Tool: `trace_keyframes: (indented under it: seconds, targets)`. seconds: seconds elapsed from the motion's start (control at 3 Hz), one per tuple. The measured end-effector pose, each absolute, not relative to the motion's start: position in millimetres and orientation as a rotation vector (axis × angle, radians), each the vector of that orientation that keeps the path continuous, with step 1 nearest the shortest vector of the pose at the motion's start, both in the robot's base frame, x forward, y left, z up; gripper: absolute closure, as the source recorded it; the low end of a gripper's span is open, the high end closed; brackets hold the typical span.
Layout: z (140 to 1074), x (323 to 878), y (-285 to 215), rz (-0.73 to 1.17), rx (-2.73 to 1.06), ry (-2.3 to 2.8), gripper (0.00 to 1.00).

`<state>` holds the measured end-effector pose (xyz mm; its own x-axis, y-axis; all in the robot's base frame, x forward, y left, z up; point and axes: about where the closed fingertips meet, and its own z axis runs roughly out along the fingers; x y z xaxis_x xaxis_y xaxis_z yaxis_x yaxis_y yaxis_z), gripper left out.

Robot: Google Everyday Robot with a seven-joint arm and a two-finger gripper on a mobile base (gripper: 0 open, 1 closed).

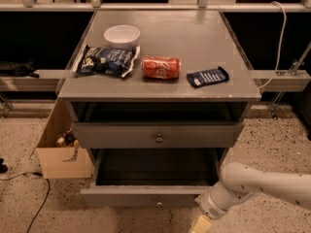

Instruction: Close middle drawer

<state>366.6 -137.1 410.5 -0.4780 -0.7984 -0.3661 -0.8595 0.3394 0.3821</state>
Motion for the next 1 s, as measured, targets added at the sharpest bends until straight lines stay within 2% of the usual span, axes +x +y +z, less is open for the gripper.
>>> trace_keyframes:
  seconds: [0.33,0.67,1.0]
  targets:
    - [392,405,-125,0.816,-1.517,2.507,0.21]
    - [389,415,-119,0.8,-1.521,2.505,0.43]
    - [389,415,-119,0.8,-1.521,2.505,0.32]
